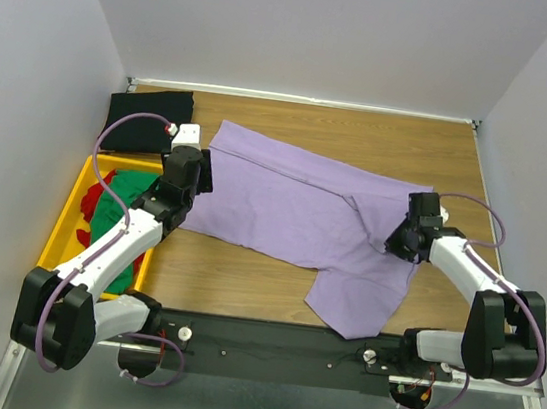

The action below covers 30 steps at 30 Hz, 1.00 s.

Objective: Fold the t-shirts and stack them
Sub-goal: Fold the tshirt

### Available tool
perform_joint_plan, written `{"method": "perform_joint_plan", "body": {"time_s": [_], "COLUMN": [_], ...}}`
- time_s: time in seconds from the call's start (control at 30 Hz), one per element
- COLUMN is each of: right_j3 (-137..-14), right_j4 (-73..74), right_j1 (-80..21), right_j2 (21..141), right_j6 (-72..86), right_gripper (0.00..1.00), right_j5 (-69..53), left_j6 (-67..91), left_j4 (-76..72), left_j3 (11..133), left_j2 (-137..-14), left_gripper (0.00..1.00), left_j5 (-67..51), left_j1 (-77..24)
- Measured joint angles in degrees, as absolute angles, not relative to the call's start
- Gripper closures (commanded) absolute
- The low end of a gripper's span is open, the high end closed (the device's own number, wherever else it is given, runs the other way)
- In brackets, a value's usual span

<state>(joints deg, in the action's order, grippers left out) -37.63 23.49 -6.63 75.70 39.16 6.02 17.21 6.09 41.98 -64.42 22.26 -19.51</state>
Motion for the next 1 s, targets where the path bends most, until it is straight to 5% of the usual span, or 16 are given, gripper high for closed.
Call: {"method": "perform_joint_plan", "body": {"time_s": [0.27,1.0], "right_j3": [-47.57,-86.39], "right_j4": [23.66,22.96], "right_j1": [-6.63,-5.17], "right_j2": [79.75,113.99], "right_j6": [37.69,31.51], "right_gripper": [0.99,0.98], "right_j5": [6.02,6.83], "left_j6": [17.19,17.15], "left_j4": [6.09,6.13], "left_j3": [41.98,42.0], "left_j2": [-64.66,-67.44], "left_gripper": [0.35,0.35], "left_j5": [22.26,22.28], "left_j1": [-19.51,-19.51]}}
